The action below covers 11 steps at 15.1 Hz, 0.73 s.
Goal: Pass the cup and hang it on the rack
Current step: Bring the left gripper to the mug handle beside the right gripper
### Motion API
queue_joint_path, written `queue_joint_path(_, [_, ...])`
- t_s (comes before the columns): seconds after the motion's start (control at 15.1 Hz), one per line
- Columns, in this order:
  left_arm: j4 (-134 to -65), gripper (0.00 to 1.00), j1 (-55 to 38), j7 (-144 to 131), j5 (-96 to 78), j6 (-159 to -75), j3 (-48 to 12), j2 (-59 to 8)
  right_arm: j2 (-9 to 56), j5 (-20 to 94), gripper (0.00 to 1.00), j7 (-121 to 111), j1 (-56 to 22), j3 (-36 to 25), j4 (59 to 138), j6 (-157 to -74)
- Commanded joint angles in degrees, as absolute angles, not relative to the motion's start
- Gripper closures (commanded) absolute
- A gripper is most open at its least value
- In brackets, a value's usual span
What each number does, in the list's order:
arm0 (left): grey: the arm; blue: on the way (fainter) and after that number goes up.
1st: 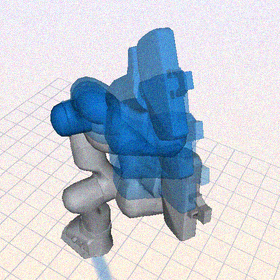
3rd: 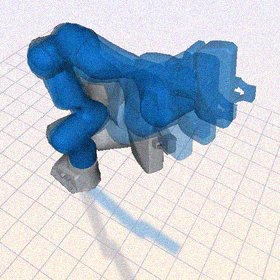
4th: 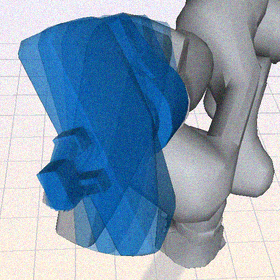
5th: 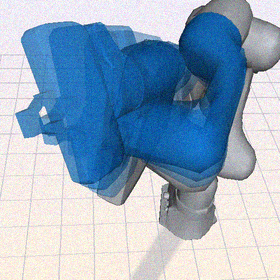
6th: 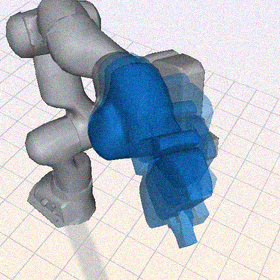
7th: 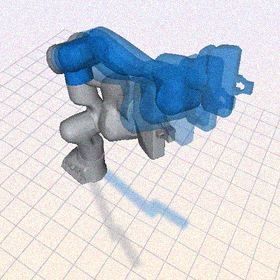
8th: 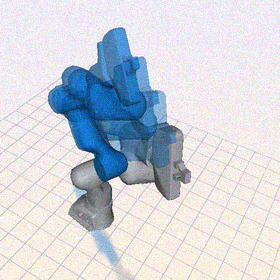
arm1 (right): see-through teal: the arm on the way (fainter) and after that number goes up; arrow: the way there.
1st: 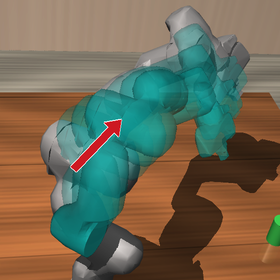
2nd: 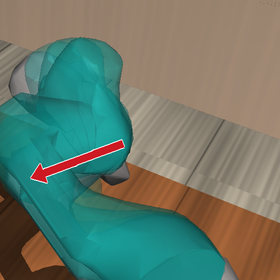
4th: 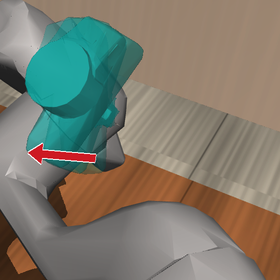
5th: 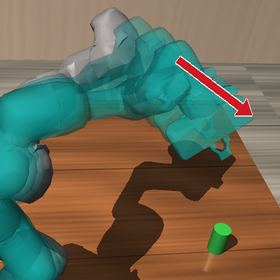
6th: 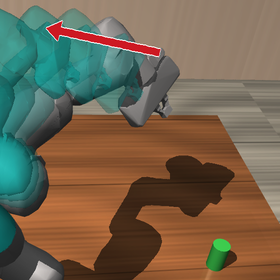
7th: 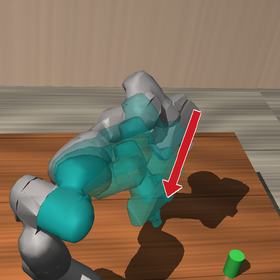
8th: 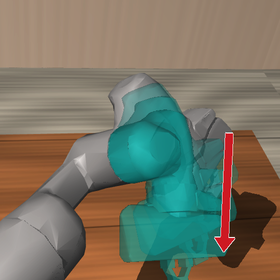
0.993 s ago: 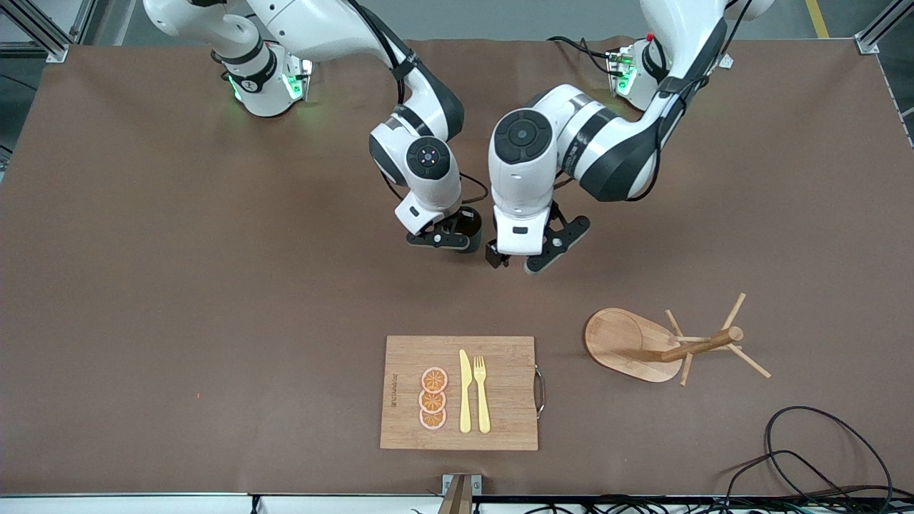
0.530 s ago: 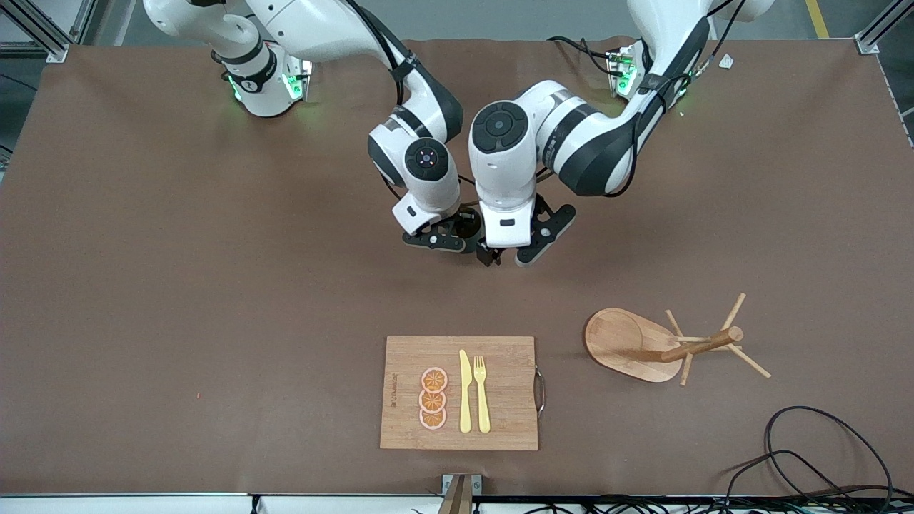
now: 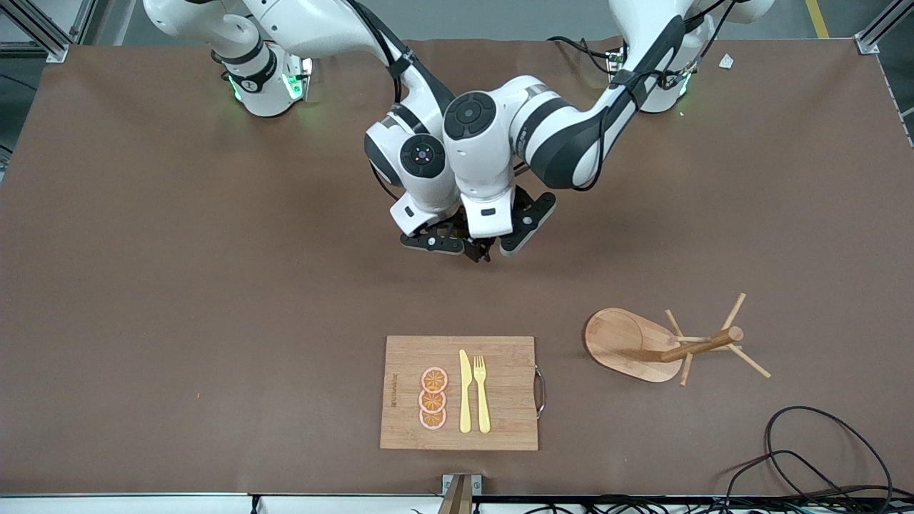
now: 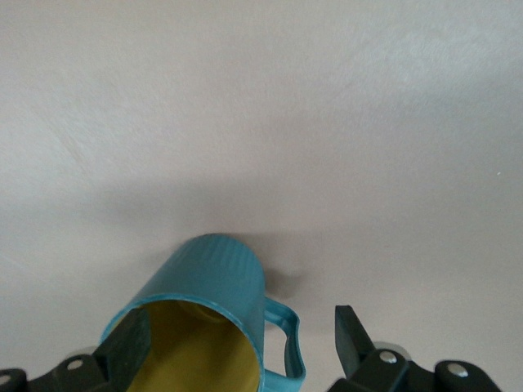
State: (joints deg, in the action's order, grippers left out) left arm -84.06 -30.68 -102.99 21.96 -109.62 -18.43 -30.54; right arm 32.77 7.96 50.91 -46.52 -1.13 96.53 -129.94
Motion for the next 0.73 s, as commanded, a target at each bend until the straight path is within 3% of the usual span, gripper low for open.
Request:
queue_joint_path(0.0, [-82.27, 0.00, -31.46, -104.33, 23.55, -109.34, -18.02, -31.38, 30.24, 8.26, 0.00, 50.19, -44.83, -0.62, 97.65, -129.03])
queue_joint_path(0.66, [-80.78, 0.00, -31.46, -107.22, 23.20, -109.42, -18.02, -31.55, 21.98, 8.35, 0.00, 35.61, -36.31, -0.62, 98.00, -113.57])
